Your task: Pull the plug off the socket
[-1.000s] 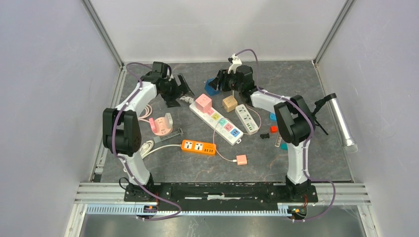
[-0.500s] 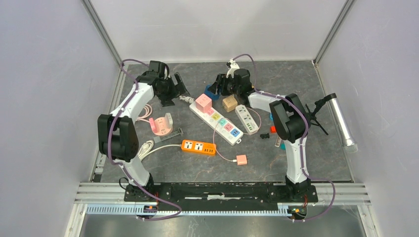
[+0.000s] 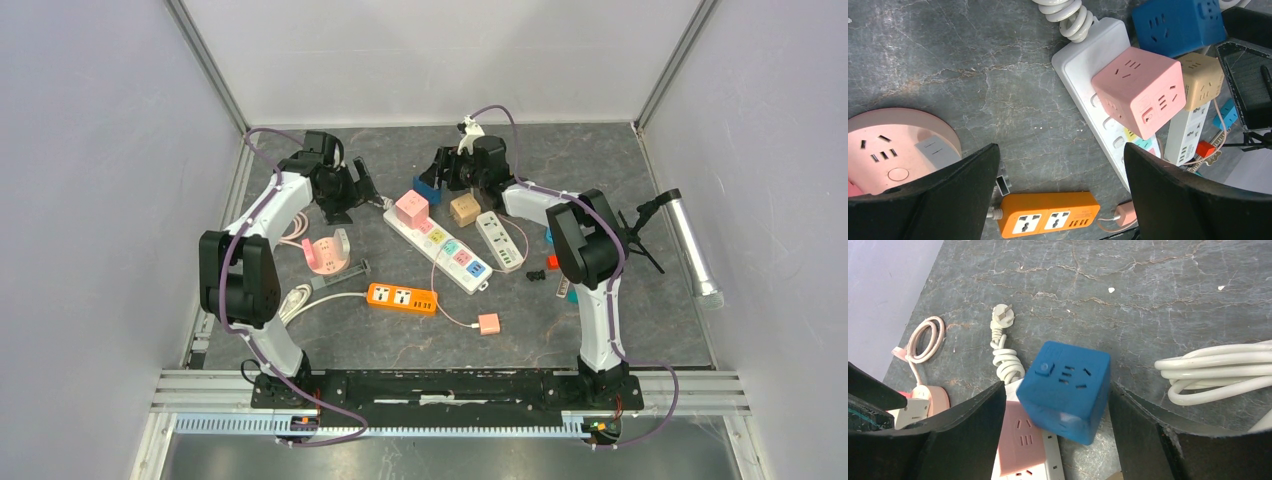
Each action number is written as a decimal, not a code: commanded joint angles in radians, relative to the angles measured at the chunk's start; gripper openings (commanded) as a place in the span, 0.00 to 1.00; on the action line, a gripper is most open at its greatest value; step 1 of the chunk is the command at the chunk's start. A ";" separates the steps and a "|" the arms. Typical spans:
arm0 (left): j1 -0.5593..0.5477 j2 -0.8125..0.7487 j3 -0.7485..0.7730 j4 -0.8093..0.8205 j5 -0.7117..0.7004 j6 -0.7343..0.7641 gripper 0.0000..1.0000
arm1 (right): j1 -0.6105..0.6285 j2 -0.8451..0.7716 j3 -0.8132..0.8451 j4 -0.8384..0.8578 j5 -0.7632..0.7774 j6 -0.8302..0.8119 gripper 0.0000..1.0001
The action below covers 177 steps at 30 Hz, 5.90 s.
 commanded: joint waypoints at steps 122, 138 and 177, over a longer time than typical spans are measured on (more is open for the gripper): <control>-0.045 0.348 -0.061 0.227 0.043 -0.102 0.26 | 0.156 0.009 0.241 -0.269 -0.102 -0.241 0.00; -0.056 0.378 -0.015 0.136 -0.023 -0.072 0.24 | 0.216 -0.115 0.122 -0.203 0.005 -0.446 0.00; -0.059 0.400 -0.017 0.121 -0.013 -0.057 0.21 | 0.157 -0.164 0.135 -0.113 -0.087 -0.223 0.00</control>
